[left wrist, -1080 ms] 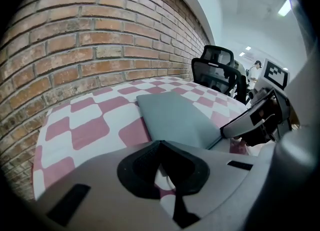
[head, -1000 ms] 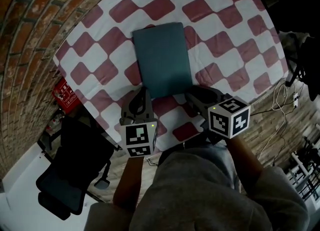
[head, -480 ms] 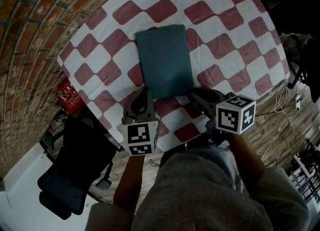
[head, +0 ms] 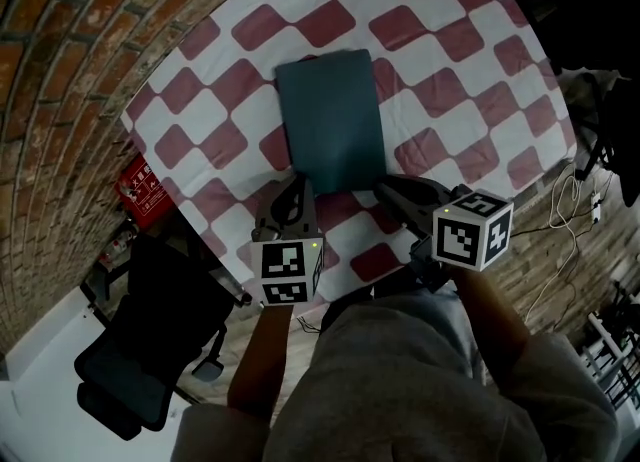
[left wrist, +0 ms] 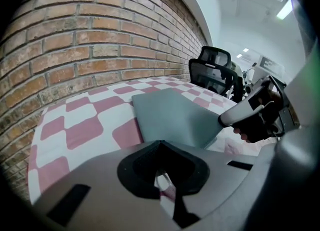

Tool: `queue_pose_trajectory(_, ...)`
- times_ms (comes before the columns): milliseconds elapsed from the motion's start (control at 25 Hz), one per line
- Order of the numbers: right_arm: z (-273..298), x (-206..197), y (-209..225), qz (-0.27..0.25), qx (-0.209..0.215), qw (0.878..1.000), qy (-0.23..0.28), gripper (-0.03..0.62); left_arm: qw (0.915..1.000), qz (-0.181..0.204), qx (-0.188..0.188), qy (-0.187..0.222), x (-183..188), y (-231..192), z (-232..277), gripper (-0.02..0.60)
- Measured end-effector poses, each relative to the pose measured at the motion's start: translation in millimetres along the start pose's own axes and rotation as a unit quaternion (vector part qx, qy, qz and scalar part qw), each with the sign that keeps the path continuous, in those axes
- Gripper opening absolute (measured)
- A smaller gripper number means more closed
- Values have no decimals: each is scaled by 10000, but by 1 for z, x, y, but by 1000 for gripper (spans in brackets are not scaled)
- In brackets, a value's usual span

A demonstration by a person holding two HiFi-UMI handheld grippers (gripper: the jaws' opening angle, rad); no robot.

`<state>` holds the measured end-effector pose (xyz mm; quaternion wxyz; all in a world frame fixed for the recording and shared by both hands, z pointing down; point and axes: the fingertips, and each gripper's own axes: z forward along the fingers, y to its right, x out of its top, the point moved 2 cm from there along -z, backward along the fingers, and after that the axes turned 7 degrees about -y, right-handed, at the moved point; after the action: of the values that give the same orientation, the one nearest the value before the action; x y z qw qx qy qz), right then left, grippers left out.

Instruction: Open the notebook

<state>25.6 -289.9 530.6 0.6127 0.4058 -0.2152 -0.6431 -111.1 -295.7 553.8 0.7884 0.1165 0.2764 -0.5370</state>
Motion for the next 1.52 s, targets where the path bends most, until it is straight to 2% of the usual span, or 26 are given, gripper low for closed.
queue_pose_trajectory(120, -6, 7, -20, -225, 58, 9996, 145, 57, 9999, -8, -123, 15, 1, 6, -2, 11)
queue_pose_trajectory(240, -8, 11, -44, -449, 181, 9986, 202, 57, 9992, -158, -368, 9, 1, 8, -10, 11)
queue_pose_trajectory(320, -7, 12, -59, -633, 251, 9975, 193, 57, 9989, -251, -399, 39, -2, 6, -21, 11)
queue_pose_trajectory(720, 23, 14, -125, -1456, 573, 9876, 94, 57, 9960, -777, 135, 417, -25, -29, -82, 11)
queue_pose_trajectory(1120, 105, 3, -172, -2053, 1202, 9706, -355, 59, 9881, -1330, 703, 327, -75, -68, -126, 11)
queue_pose_trajectory(1400, 161, -8, -172, -2021, 1031, 9715, -682, 64, 9844, -1506, 870, 256, -95, -69, -140, 11)
queue_pose_trajectory(1520, 178, -12, -166, -1908, 811, 9752, -777, 66, 9831, -1555, 938, 232, -100, -67, -147, 11)
